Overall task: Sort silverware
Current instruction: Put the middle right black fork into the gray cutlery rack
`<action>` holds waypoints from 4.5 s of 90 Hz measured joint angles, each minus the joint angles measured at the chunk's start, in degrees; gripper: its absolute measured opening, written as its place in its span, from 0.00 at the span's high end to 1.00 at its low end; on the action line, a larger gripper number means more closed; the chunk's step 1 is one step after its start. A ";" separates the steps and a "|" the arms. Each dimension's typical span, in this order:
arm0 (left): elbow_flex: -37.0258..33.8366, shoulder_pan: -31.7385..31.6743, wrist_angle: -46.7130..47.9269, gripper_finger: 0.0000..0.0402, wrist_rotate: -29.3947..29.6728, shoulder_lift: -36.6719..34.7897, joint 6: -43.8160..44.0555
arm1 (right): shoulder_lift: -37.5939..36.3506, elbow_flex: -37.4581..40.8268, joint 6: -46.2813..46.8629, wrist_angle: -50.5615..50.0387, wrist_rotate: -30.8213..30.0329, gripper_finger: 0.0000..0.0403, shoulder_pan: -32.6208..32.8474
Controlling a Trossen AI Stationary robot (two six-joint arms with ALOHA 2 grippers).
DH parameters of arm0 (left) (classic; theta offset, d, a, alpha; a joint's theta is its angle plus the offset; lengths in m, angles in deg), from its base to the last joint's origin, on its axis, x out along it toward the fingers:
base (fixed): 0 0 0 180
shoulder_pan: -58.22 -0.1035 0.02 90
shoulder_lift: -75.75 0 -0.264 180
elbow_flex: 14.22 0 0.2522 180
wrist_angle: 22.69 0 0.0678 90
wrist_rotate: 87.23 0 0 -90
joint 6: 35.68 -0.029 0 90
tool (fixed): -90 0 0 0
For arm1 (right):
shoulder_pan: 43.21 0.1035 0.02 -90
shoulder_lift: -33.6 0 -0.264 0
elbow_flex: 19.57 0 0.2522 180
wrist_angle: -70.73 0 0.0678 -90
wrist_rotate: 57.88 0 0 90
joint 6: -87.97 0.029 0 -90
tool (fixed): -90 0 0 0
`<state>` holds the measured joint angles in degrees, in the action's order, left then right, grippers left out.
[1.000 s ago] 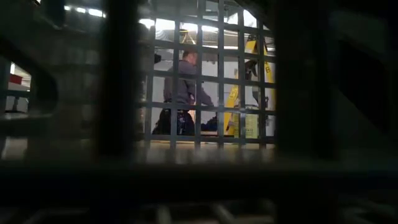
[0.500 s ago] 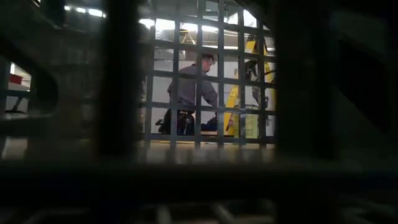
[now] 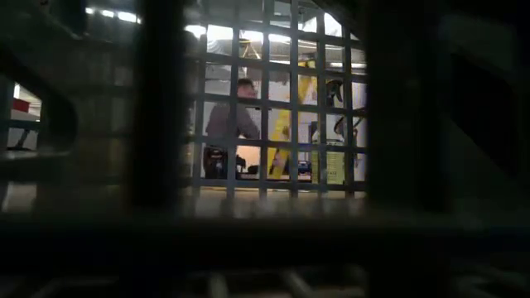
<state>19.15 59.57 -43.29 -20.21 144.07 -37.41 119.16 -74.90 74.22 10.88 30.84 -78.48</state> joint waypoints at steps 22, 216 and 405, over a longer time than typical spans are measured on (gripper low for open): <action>0.00 5.49 0.84 0.65 6.21 -0.49 1.47 | -1.99 -0.07 -0.25 0.71 0.24 0.66 -0.02; 26.21 50.78 -0.33 0.88 41.43 30.24 14.79 | -13.11 -20.10 8.49 5.17 13.49 1.00 -2.47; 29.49 35.10 -3.60 1.00 37.82 40.46 -0.25 | -13.64 -24.43 25.58 16.64 -3.61 1.00 37.32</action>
<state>48.64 94.67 -46.89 17.60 184.52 -37.66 105.52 -99.33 99.80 27.52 27.23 -41.15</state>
